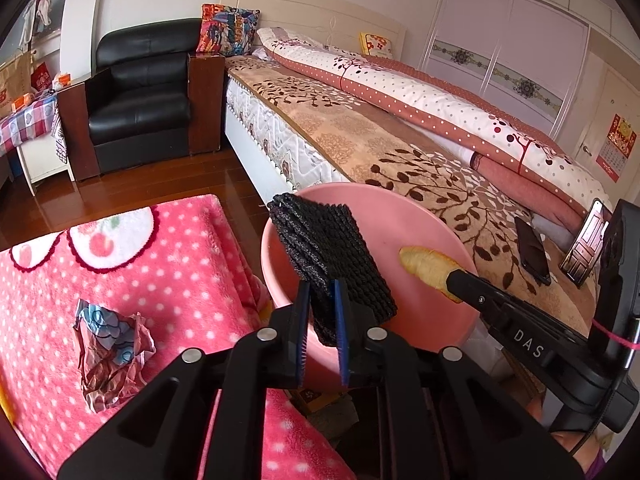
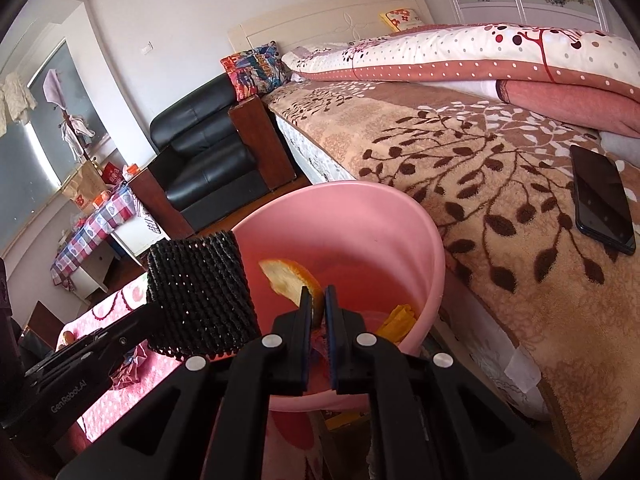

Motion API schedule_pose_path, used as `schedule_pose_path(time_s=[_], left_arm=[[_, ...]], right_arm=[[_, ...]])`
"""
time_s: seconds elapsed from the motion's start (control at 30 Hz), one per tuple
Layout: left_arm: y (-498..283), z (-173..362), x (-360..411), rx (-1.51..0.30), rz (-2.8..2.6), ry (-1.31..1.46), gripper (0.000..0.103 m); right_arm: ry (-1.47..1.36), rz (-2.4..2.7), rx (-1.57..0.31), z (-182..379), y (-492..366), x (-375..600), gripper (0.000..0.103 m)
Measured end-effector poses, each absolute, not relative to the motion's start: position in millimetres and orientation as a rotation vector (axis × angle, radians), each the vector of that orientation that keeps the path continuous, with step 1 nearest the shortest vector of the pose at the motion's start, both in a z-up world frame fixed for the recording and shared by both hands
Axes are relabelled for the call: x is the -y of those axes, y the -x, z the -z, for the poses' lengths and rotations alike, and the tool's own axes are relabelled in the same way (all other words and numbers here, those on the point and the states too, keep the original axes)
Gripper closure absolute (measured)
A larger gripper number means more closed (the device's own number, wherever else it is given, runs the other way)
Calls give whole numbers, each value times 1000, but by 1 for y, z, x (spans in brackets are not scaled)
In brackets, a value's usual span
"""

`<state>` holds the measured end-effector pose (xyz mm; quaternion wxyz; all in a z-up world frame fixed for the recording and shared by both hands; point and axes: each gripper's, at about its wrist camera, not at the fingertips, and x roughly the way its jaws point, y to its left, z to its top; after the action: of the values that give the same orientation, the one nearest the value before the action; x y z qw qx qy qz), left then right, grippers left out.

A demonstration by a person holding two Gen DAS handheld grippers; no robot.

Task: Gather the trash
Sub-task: 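Carry the black scrubber and orange peel over the pink bucket and open both tools, then move both open tools back over the table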

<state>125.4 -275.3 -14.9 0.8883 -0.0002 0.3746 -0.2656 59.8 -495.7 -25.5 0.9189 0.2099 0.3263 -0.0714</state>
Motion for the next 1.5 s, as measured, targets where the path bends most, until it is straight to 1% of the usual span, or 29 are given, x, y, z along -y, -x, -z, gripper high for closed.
schedule_pose_path(time_s=[0.03, 0.07, 0.1, 0.13, 0.6, 0.73, 0.8, 1.1, 1.4, 1.5], left_arm=[[-126, 15, 275, -780, 549, 5, 80], [-126, 14, 274, -780, 546, 8, 73], [-126, 13, 274, -775, 541, 11, 71], [-125, 12, 273, -770, 538, 11, 71], [-102, -15, 258, -682, 555, -32, 71], [-89, -25, 246, -653, 536, -40, 71], [-83, -29, 238, -644, 518, -41, 71], [-57, -34, 173, -620, 379, -8, 71], [-42, -26, 85, -637, 229, 57, 71], [-36, -21, 53, -645, 158, 68, 71]], right_arm=[[-435, 146, -671, 26, -60, 496, 87], [-438, 147, -668, 26, -59, 496, 79], [-439, 149, -664, 25, -59, 496, 76], [-440, 150, -661, 25, -58, 495, 75], [-426, 101, -631, 3, -41, 469, 74], [-442, 59, -627, -3, -35, 454, 68], [-449, 28, -636, -4, -33, 443, 68], [-381, -101, -655, -10, -22, 378, 67], [-349, -186, -681, -6, -15, 329, 67], [-342, -200, -689, -4, -15, 319, 64]])
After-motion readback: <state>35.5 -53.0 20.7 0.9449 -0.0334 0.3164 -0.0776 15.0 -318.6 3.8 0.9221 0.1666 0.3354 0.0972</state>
